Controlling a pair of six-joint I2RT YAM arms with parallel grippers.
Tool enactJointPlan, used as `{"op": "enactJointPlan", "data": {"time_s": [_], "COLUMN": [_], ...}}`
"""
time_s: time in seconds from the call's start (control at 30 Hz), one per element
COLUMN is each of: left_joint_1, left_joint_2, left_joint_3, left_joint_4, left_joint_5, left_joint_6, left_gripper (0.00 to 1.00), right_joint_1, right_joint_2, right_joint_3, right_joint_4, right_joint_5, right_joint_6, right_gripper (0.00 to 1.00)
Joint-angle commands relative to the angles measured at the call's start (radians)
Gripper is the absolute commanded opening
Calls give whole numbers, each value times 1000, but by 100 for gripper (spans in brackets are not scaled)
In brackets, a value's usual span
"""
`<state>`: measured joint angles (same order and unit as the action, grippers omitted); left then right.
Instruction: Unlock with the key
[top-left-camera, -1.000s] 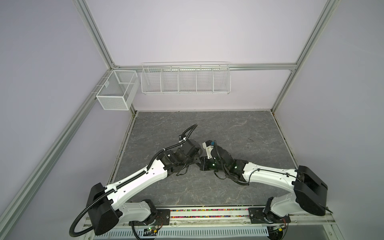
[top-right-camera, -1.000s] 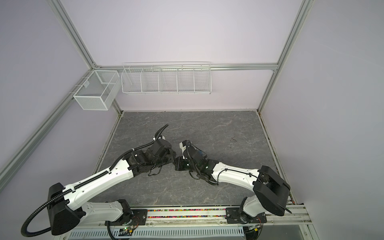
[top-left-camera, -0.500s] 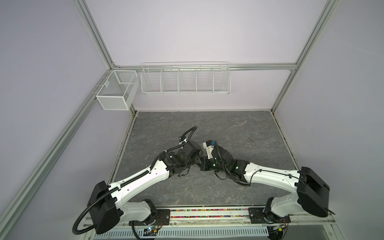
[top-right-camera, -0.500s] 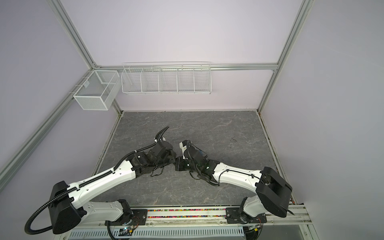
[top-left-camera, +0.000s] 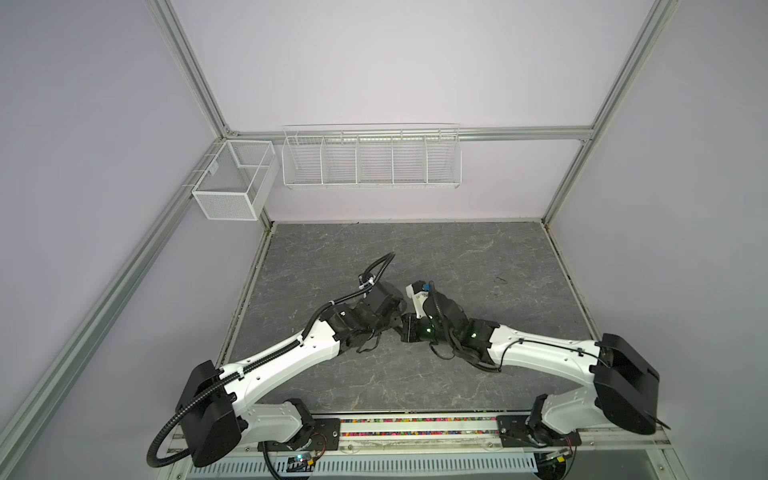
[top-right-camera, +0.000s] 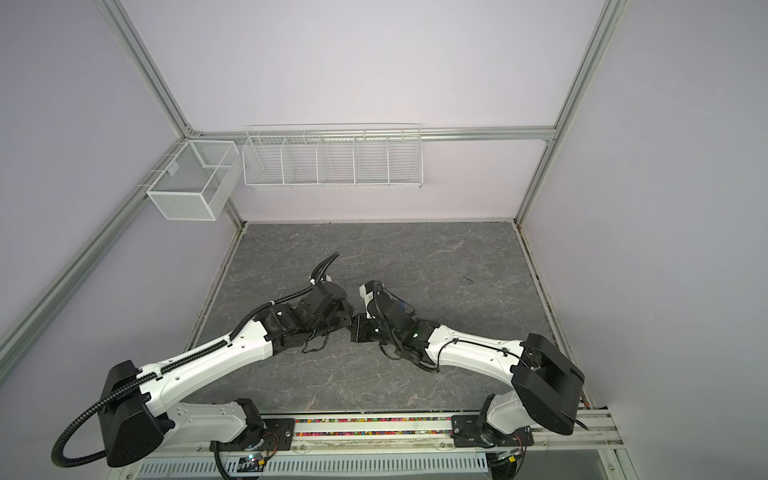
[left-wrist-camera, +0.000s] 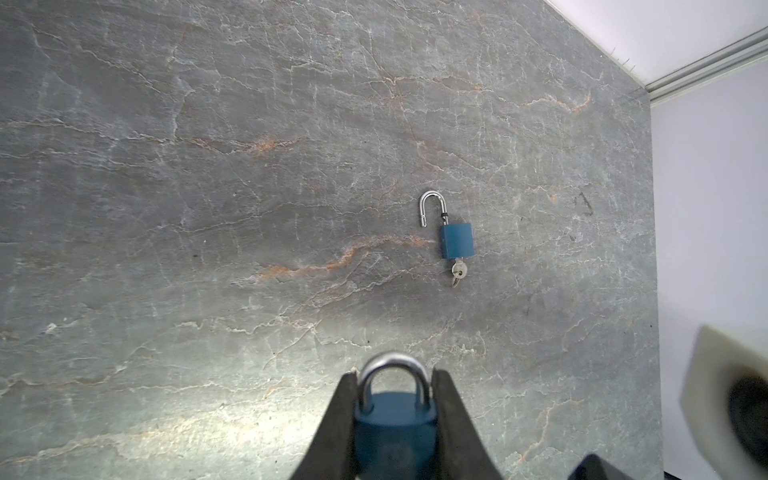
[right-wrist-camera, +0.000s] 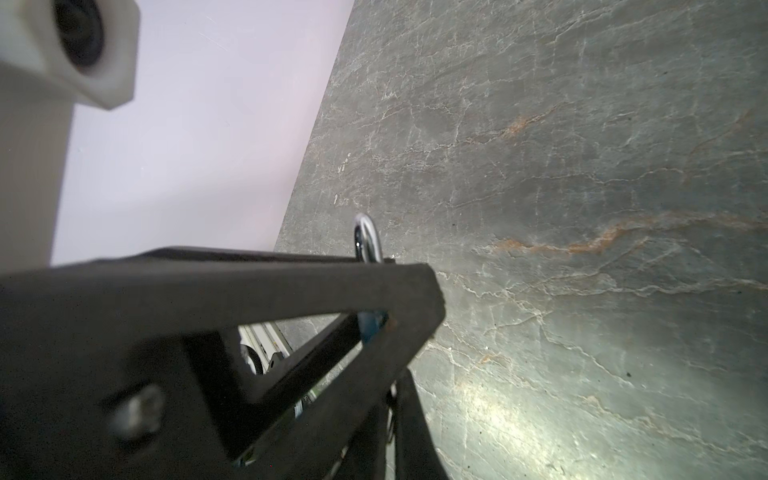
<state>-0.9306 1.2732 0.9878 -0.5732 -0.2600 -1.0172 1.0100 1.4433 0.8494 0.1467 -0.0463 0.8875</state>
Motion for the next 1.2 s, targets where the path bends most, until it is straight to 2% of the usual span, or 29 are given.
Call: {"op": "enactJointPlan", "data": {"time_s": [0.0,0.2,0.37,0.57,0.73,1.17], "left_joint_1": [-6,-5,-5,-5,0,66], "left_joint_2": [-31,-132,-158,-172,-198,-218], "left_joint_3": [-5,-55,-61,-50,-84,-88], "left_joint_4": [51,148,123,87,133,127], "left_joint_5": [24,58,86,92,103,175], "left_joint_6": [-17,22,28,61,68,86], "left_gripper": [0,0,0,0,0,0], "right_joint_1": [-1,-36,-55,-67,-68,-73], "right_joint_2": [-22,-19,-11,-14,-13,16], "right_joint_3": [19,-35,-51,-57,-71,-73], "right_joint_4": [126,340,477,542,627,767], "right_joint_5": [-69,-196,-269,-319,-349,-413], "right_joint_6": [31,117,167,197,224,287], "right_gripper": [7,7,7,7,7,7]}}
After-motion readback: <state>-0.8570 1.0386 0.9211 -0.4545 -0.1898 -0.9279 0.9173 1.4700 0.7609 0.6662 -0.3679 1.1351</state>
